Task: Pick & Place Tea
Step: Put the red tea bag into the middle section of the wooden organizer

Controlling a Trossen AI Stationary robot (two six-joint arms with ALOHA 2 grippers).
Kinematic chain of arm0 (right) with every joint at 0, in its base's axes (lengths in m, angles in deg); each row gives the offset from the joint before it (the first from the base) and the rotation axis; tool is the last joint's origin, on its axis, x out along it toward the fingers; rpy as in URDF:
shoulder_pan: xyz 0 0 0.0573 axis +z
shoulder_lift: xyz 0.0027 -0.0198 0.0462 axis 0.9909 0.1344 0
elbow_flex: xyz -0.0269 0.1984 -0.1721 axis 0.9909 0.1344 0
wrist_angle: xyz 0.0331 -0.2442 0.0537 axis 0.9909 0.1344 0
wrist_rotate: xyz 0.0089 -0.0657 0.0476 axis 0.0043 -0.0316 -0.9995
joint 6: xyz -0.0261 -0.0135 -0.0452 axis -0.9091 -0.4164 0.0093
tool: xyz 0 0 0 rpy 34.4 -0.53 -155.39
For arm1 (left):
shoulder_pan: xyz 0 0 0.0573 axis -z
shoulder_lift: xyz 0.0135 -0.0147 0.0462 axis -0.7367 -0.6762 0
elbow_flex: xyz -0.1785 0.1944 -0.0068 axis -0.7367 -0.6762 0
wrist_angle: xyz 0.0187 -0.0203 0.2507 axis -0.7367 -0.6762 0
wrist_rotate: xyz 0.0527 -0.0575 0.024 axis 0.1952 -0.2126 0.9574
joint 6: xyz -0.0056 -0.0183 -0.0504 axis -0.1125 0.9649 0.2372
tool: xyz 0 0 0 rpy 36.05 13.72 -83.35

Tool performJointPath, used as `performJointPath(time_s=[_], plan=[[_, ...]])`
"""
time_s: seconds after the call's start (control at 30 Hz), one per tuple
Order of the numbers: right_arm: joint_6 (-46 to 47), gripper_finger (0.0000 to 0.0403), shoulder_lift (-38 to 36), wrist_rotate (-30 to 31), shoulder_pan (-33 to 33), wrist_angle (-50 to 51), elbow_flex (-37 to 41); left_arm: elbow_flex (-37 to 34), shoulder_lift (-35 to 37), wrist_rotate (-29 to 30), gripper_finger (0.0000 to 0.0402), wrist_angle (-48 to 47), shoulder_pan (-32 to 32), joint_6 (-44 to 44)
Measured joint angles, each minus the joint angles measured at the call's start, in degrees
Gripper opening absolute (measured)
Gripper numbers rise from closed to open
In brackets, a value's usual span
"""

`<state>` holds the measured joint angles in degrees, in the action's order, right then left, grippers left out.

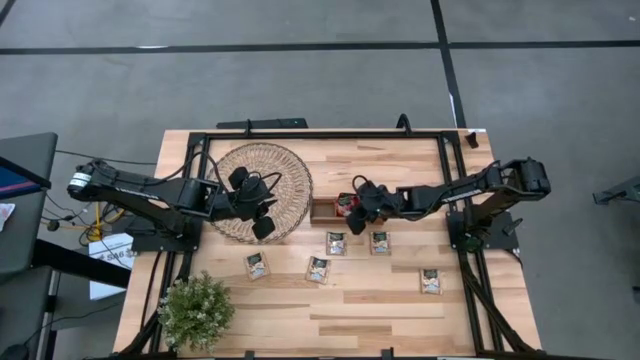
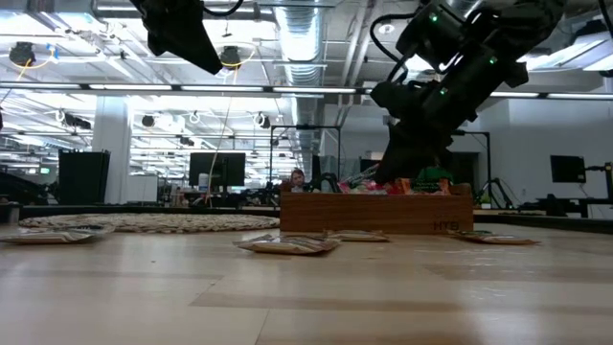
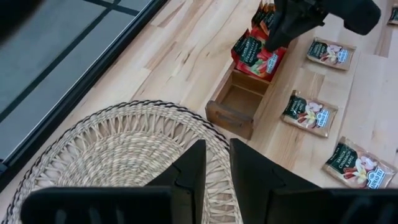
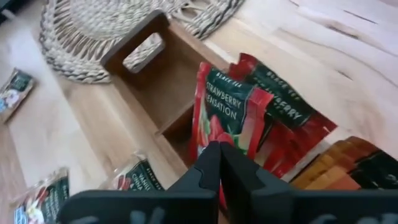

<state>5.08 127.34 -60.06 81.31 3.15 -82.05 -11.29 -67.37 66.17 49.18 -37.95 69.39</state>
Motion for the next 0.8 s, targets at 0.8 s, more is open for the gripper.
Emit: performJointPath(time_s=[0.8], plan=[[0.6, 0.0, -0.6, 3.8, 2.0, 5.8, -4.2, 0.0, 0.0, 0.0, 0.0065, 0.9, 0.0, -0.2]])
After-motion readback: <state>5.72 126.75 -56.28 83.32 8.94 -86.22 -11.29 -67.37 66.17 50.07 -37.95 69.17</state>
